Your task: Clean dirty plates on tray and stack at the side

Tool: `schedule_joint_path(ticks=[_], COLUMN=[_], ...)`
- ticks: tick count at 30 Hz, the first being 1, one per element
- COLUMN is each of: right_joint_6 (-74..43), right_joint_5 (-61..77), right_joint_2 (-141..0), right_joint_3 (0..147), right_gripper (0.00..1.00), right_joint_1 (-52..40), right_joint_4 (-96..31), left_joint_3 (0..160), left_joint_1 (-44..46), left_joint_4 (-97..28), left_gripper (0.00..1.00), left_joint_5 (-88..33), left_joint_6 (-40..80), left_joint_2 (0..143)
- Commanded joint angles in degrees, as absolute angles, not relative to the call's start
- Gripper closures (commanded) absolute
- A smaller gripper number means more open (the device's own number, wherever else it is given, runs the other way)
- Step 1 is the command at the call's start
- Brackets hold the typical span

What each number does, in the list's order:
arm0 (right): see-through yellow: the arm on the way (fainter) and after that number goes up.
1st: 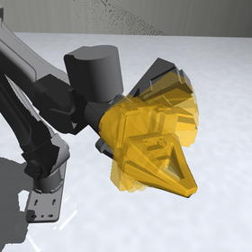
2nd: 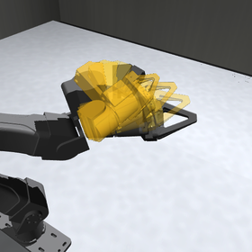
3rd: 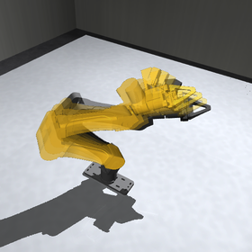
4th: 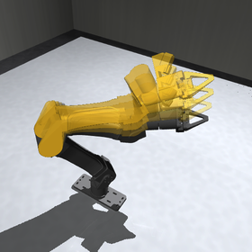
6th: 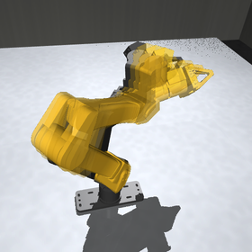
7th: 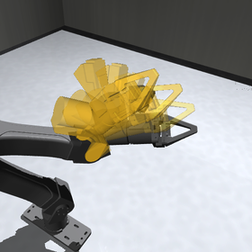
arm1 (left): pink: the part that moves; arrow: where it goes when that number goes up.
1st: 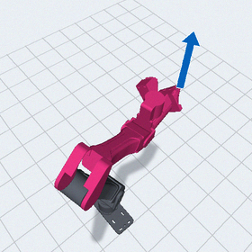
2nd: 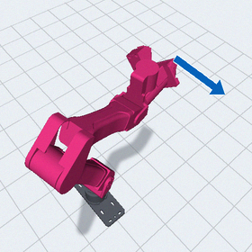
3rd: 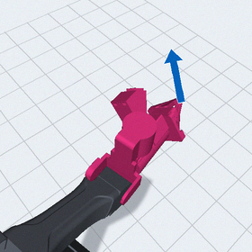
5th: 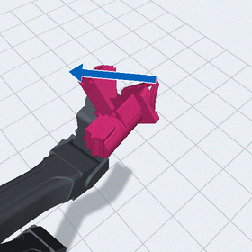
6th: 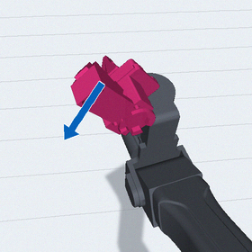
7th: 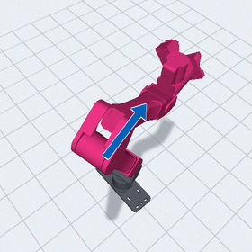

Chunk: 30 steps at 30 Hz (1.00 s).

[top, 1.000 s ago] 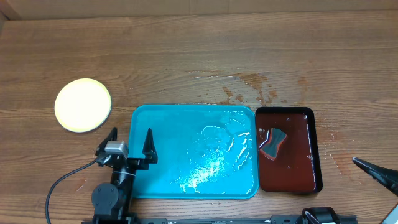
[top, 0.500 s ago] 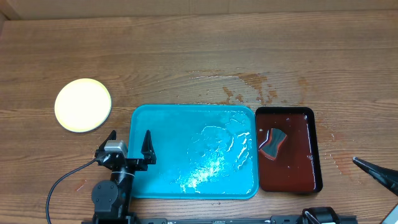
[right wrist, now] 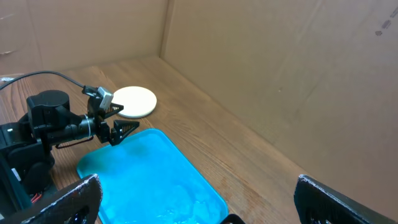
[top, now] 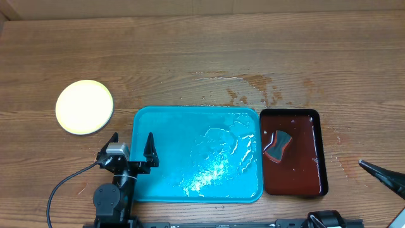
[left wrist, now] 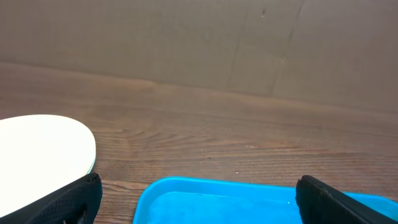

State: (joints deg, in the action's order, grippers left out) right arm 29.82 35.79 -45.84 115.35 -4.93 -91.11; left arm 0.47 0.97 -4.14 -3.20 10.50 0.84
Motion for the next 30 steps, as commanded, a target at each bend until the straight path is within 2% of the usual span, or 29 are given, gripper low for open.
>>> schedule_joint_path(ticks=[1, 30], right_joint_6=[29.87, 29.74], right_joint_5=[36.1, 35.66], right_joint_2=[-45.76, -45.76], right_joint_3=[115.74, 115.72], right_gripper=[0.0, 0.0], right_joint_1=[-5.23, -5.23], right_joint_4=[-91.02, -90.32], left_joint_3=[0.27, 0.27], left_joint_1=[0.56, 0.56], left_joint_4=[-4.23, -4.23], left_gripper=[0.0, 0.0], left_joint_5=[-4.03, -4.03], left_joint_6=[10.09, 10.09], left_joint_2=[0.21, 0.21])
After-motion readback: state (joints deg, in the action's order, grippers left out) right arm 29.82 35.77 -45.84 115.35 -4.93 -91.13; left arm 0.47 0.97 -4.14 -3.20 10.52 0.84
